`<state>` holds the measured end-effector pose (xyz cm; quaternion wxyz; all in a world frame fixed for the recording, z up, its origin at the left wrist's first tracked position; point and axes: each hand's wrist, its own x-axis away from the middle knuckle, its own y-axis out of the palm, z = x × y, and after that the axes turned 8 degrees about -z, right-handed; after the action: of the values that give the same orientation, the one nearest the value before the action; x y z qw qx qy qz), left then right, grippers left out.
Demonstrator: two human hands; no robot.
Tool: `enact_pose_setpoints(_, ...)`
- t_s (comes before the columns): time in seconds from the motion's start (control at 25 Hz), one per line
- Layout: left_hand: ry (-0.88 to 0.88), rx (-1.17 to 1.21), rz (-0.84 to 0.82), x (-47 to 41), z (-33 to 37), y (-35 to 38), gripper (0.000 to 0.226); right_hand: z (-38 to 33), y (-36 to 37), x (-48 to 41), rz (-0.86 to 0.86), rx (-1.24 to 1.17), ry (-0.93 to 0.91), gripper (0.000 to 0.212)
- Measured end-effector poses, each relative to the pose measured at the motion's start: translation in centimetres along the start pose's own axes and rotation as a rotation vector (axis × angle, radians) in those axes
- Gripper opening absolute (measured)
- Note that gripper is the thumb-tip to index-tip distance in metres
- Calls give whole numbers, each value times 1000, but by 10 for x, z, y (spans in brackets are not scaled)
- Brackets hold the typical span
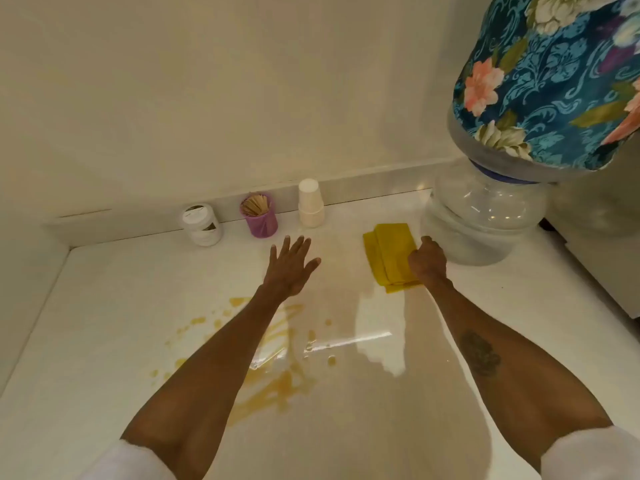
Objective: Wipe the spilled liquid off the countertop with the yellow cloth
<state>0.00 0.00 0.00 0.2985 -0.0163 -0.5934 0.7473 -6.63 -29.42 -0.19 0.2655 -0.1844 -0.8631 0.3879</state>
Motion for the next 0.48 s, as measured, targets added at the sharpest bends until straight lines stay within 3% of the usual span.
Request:
enact_pose_setpoints(0.32, 5, -101, -97, -16, 12, 30, 64, 12, 14, -29, -64, 58, 107, 43)
enact_pose_setpoints(0.48, -55, -99, -87, -8, -6, 32, 63, 10, 14, -39, -84, -46, 144, 43)
